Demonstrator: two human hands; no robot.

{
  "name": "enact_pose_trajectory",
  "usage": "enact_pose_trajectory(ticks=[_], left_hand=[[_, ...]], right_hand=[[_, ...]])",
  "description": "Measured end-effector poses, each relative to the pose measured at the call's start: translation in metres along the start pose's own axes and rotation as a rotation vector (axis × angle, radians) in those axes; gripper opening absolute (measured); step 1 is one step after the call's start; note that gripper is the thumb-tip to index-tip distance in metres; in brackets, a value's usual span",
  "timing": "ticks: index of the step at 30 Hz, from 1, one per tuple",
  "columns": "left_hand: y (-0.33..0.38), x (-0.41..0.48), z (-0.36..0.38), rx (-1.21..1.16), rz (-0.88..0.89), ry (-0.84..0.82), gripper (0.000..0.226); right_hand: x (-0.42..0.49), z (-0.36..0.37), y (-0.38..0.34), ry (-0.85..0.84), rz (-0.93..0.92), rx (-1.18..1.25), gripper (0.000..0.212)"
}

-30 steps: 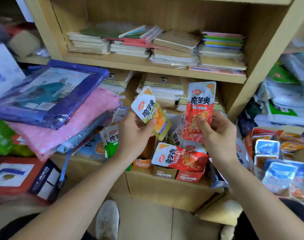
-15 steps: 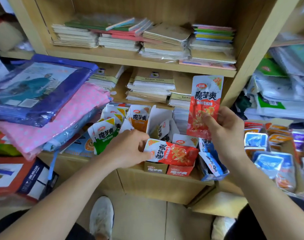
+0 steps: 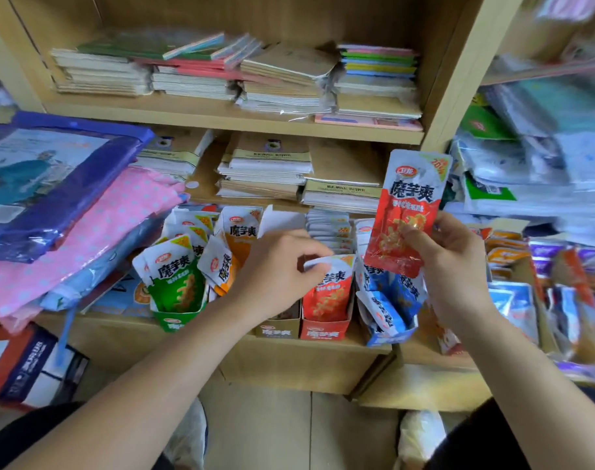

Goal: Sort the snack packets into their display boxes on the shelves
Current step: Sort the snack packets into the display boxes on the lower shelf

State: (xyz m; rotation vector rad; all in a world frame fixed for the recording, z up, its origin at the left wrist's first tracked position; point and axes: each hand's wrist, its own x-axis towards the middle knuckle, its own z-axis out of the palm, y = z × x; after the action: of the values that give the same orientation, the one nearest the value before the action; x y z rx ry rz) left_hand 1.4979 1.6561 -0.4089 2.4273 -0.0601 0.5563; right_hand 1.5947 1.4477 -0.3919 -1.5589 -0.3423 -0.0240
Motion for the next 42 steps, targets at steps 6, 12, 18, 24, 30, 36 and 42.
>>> enact_pose_trajectory(ticks=[6,12,18,24,30,36,42], left_hand=[[0.002,-0.006,0.015,0.202,-0.050,0.071,0.037],[0.004,-0.006,0.022,0.333,-0.024,0.057,0.031],[0.003,-0.019,0.020,0.129,-0.213,0.172,0.037],[0.005,-0.023,0.023,0.005,-0.301,0.343,0.033],[0.009,-0.016,0.021,-0.113,-0.351,0.506,0.034],[0.016,0.000,0.027,-0.208,-0.431,0.279,0.035],[0.038,0.005,0.001,-0.842,-0.590,-0.125,0.052]], right_hand=[[-0.008,-0.011,0.001,-0.017,-0.023,-0.017,0.008],[-0.023,-0.010,0.008,0.042,-0.058,-0.167,0.021],[-0.045,-0.004,0.016,0.016,-0.099,-0.290,0.032],[-0.048,0.012,0.033,-0.020,-0.166,-0.541,0.034],[-0.045,0.027,0.037,-0.019,-0.186,-0.504,0.025],[-0.051,0.025,0.033,-0.344,-0.025,-0.470,0.070],[-0.048,0.018,0.019,-0.325,-0.032,-0.325,0.079]])
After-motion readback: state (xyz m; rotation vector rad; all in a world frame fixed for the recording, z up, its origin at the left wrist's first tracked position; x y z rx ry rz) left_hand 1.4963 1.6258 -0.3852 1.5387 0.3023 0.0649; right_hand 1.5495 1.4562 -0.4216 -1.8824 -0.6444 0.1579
